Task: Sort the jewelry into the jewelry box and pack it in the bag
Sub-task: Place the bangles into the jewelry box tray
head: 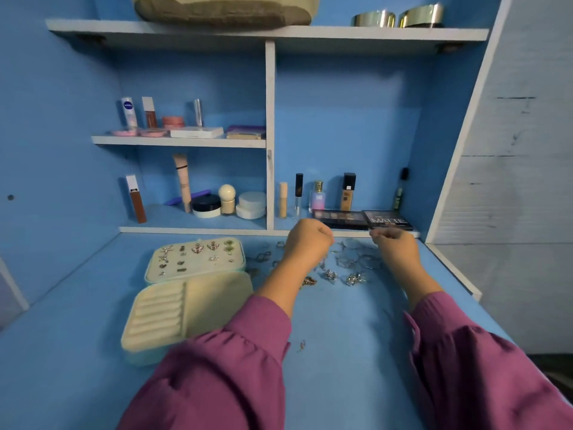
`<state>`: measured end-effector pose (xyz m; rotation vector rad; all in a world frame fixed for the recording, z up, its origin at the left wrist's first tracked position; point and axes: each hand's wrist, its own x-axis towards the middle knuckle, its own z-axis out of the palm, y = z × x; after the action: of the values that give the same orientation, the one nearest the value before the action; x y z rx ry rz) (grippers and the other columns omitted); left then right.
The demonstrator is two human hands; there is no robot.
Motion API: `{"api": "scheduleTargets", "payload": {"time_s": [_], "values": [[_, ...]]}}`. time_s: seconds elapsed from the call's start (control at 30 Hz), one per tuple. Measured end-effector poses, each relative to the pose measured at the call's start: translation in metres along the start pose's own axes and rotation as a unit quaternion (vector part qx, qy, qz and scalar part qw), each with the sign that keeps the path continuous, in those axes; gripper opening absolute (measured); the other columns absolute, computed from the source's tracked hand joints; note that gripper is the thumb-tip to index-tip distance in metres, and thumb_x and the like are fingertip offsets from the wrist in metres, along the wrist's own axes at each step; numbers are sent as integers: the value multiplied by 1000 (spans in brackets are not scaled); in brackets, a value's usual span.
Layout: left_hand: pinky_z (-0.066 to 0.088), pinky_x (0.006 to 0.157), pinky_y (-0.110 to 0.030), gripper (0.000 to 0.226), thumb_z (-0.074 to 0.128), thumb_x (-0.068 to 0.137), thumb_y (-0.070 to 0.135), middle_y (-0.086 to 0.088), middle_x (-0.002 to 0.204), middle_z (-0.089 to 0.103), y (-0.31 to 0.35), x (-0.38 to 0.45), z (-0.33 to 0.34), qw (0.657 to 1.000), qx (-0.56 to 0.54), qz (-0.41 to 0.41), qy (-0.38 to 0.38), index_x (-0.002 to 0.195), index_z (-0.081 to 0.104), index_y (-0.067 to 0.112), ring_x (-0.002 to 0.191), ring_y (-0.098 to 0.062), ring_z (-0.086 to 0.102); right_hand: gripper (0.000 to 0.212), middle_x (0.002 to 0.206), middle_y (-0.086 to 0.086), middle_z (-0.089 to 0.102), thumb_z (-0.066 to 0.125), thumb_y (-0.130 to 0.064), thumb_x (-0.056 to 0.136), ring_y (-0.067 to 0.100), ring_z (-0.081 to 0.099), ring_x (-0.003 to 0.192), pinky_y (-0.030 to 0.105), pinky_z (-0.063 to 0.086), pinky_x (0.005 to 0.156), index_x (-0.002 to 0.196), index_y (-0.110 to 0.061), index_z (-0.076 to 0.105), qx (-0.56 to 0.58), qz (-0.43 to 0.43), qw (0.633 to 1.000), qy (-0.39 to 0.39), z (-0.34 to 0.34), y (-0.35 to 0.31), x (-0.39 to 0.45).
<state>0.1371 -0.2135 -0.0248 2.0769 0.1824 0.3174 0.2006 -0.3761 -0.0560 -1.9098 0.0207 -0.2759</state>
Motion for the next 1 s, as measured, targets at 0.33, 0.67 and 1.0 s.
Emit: {"api": "scheduleTargets", "payload": {"time_s": [0.33,0.67,1.0], "values": [[55,83,-36,18,69,81,31,-4,105,69,9,29,56,982,179,-42,-50,93,75,19,97,-23,63,17,81,15,71,68,-18,85,24,60,79,26,39,66,82,-3,75,-124,-14,992,-17,-6,20,15],[41,78,-34,16,62,89,21,-12,108,65,12,30,77,952,302,43,-27,100,68,11,114,-29,48,12,81,12,71,69,-13,80,18,57,74,24,38,63,77,-2,74,-163,-8,986,-20,-5,17,15],[40,85,-34,18,57,93,18,-13,117,61,18,19,68,934,349,60,-40,108,60,10,116,-30,47,33,55,4,49,61,-9,85,15,40,54,26,31,48,53,-14,52,-160,7,987,-14,-6,16,15]]}}
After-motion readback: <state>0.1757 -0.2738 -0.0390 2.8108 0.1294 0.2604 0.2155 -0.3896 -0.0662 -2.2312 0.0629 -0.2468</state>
